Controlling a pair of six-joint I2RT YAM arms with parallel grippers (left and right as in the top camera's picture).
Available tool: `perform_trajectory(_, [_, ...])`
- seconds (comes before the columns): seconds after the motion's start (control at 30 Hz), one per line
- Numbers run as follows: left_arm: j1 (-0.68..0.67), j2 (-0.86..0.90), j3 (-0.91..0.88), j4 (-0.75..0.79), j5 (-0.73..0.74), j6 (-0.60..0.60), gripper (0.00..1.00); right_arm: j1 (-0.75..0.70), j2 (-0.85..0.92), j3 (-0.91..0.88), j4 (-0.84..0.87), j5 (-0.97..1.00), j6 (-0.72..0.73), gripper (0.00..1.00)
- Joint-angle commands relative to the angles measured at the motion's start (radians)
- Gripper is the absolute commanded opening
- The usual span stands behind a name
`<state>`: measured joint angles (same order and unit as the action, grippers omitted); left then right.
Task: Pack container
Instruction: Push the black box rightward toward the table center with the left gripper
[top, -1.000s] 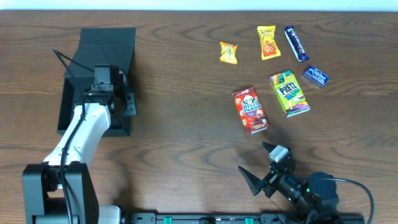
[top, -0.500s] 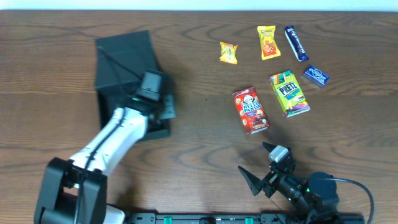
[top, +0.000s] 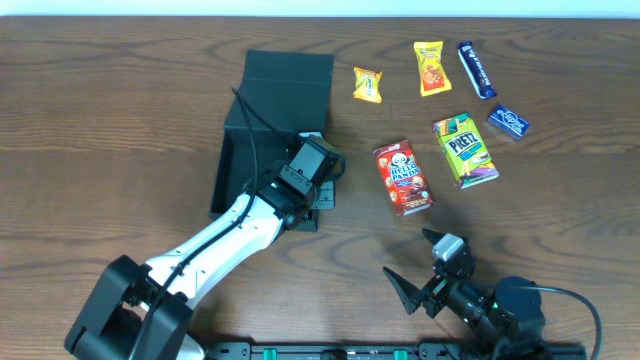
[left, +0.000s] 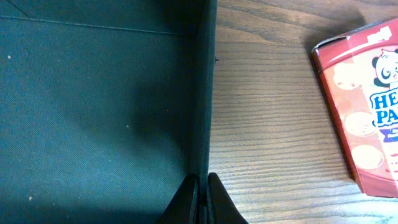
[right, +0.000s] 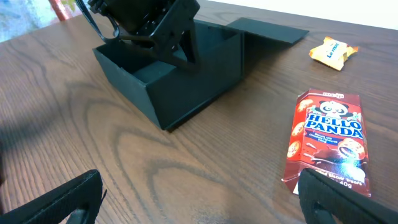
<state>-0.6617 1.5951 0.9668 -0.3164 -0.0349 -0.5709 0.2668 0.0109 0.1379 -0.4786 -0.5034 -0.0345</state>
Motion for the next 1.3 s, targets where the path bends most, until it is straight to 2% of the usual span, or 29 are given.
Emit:
perform_trajectory(0.0, [0.0, 0.004, 0.016, 0.003, -0.019, -0.039, 0.05, -0.005, -0.005, -0.003, -0.001, -0.001, -0.004, 0.99])
perform_trajectory(0.23, [0.0, 0.004, 0.016, 0.004, 0.005, -0.104, 0.06, -0.005, -0.005, -0.003, -0.001, -0.001, -0.004, 0.99])
perform_trajectory(0.5, [-0.001, 0.004, 0.016, 0.01, 0.036, -0.106, 0.06, -0.005, -0.005, -0.003, -0.001, -0.001, -0.004, 0.99])
perform_trajectory(0.53, [-0.001, 0.004, 0.016, 0.009, 0.037, -0.106, 0.1, -0.005, -0.005, -0.003, -0.001, -0.001, -0.004, 0.99])
perform_trajectory(0.57, [-0.001, 0.003, 0.016, 0.008, 0.045, -0.106, 0.25, -0.005, -0.005, -0.003, -0.001, -0.001, -0.004, 0.99])
perform_trajectory(0.6, [-0.001, 0.003, 0.017, 0.008, 0.061, -0.105, 0.32, -0.005, -0.005, -0.003, -0.001, -0.001, -0.004, 0.99])
perform_trajectory(0.67, [-0.001, 0.0, 0.021, 0.008, 0.097, -0.084, 0.32, -0.005, -0.005, -0.003, -0.001, -0.001, -0.004, 0.99])
perform_trajectory(0.77, [-0.001, -0.015, 0.042, -0.016, 0.114, -0.037, 0.42, -0.005, -0.005, -0.003, -0.001, -0.001, -0.004, 0.99])
perform_trajectory(0.87, [0.0, -0.049, 0.08, -0.062, 0.112, 0.015, 0.42, -0.005, -0.005, -0.003, -0.001, -0.001, -0.004, 0.99])
perform_trajectory(0.93, [0.001, -0.088, 0.112, -0.108, 0.09, 0.066, 0.42, -0.005, -0.005, -0.003, -0.001, -0.001, -0.004, 0.99])
perform_trajectory(1.07, [0.003, -0.192, 0.159, -0.228, -0.067, 0.126, 0.44, -0.005, -0.005, -0.003, -0.001, -0.001, -0.004, 0.99])
perform_trajectory(1.2, [0.026, -0.294, 0.16, -0.313, -0.253, 0.181, 0.52, -0.005, -0.005, -0.003, -0.001, -0.001, -0.004, 0.99])
perform_trajectory(1.27, [0.059, -0.34, 0.16, -0.364, -0.294, 0.204, 0.53, -0.005, -0.005, -0.003, -0.001, -0.001, -0.004, 0.99])
